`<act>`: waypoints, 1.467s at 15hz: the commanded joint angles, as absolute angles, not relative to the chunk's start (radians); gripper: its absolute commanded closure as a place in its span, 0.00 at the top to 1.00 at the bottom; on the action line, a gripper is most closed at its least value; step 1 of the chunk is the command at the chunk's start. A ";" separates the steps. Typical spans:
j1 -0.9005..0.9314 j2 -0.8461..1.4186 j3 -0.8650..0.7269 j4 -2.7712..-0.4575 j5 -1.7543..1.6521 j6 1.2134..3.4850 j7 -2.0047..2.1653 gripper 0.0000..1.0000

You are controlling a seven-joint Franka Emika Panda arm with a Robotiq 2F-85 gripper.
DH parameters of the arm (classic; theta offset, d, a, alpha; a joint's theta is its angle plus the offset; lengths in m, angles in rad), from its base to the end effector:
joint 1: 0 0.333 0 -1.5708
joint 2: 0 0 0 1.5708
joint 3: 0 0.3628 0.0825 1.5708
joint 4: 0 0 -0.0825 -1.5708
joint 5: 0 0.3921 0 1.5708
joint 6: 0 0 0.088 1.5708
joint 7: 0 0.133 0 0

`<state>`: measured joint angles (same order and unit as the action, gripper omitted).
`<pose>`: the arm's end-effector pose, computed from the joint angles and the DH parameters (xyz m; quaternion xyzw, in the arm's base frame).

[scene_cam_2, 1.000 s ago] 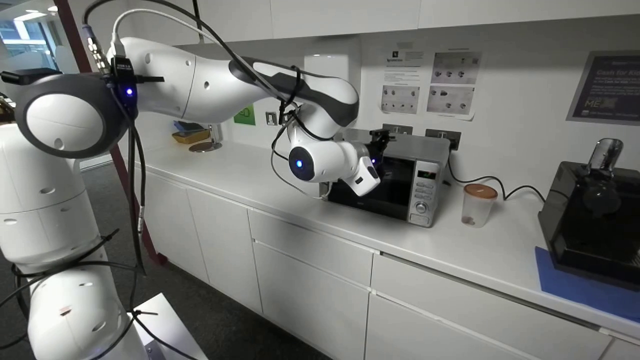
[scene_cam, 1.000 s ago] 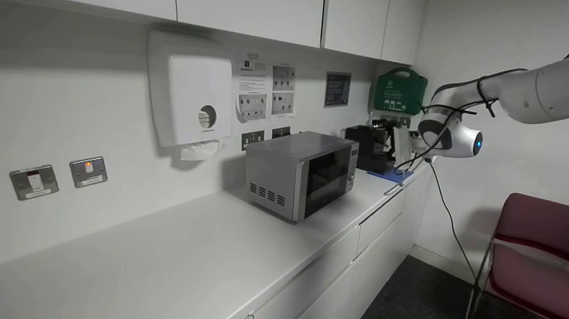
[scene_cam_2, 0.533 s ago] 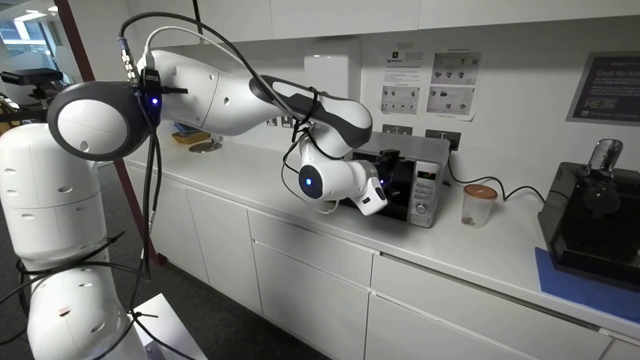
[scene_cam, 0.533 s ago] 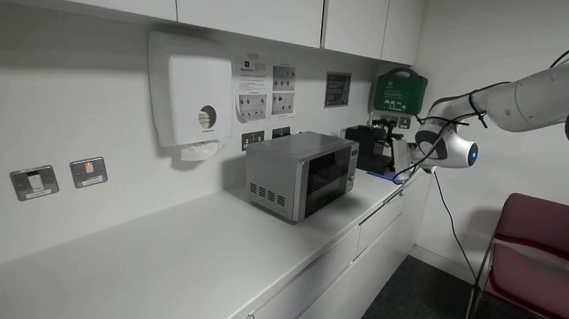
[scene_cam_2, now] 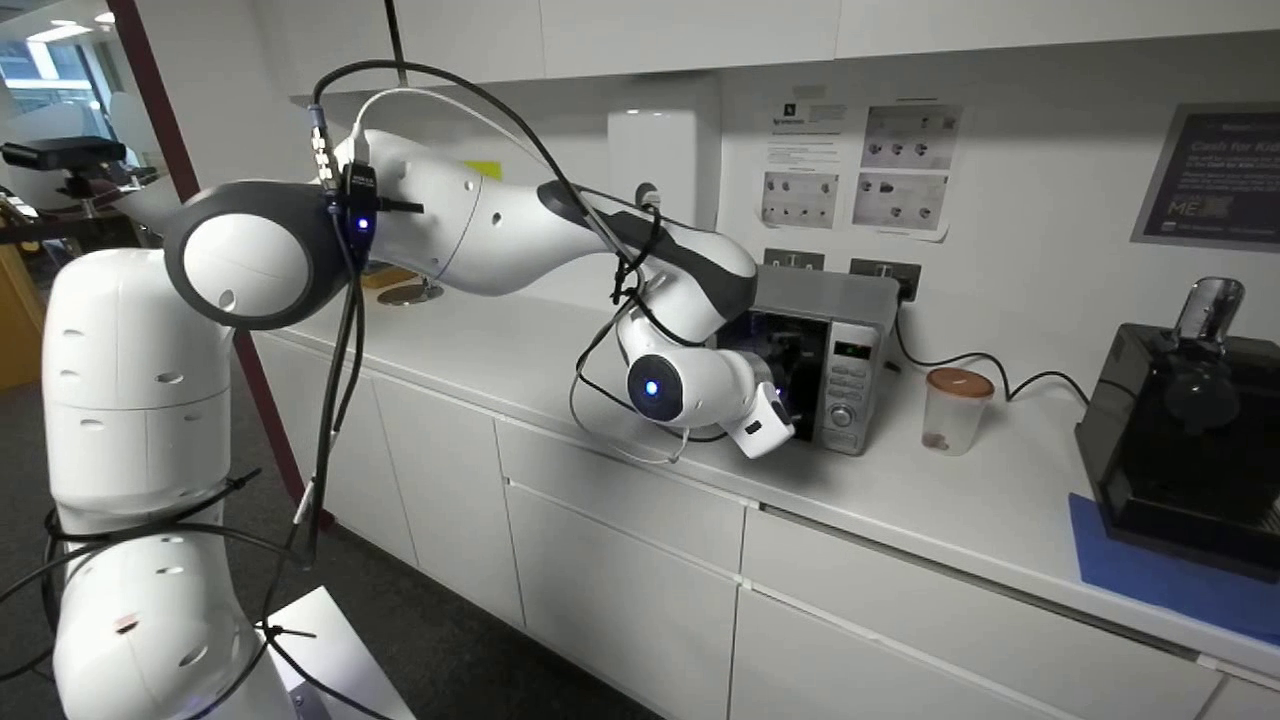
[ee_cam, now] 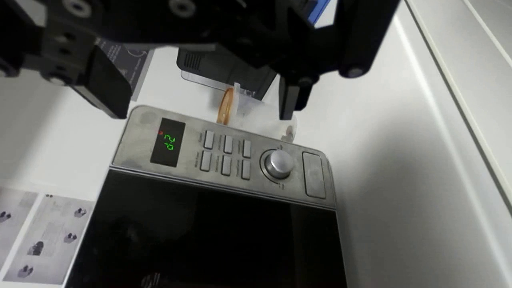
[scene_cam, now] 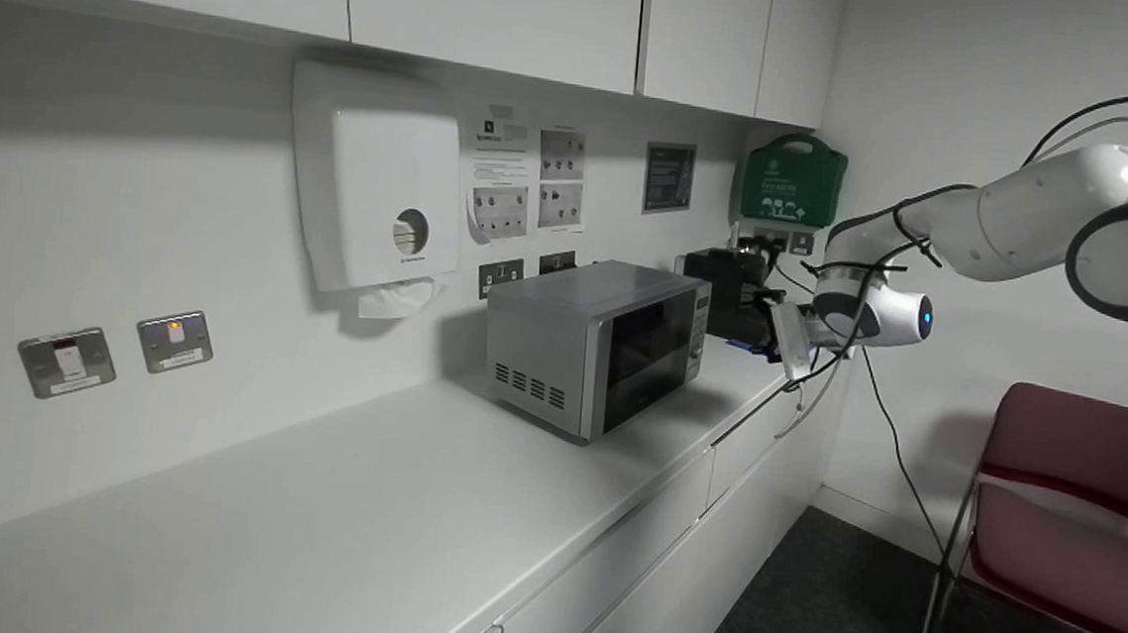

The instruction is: Press a button on the microwave.

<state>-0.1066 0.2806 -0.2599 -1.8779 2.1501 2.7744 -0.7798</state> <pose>0.6200 -0.2556 0.4159 -0.6040 0.5643 -0.4324 0.3603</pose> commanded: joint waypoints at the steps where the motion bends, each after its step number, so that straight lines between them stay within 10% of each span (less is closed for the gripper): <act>1: -0.106 0.282 -0.255 -1.882 2.144 2.774 -0.779 1.00; 16: -0.116 0.305 -0.262 -1.843 2.197 2.718 -0.835 1.00; 22: -0.125 0.363 -0.281 -1.782 2.267 2.661 -0.844 0.42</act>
<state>-0.1101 0.3191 -0.2717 -1.8371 2.2157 2.6967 -0.8212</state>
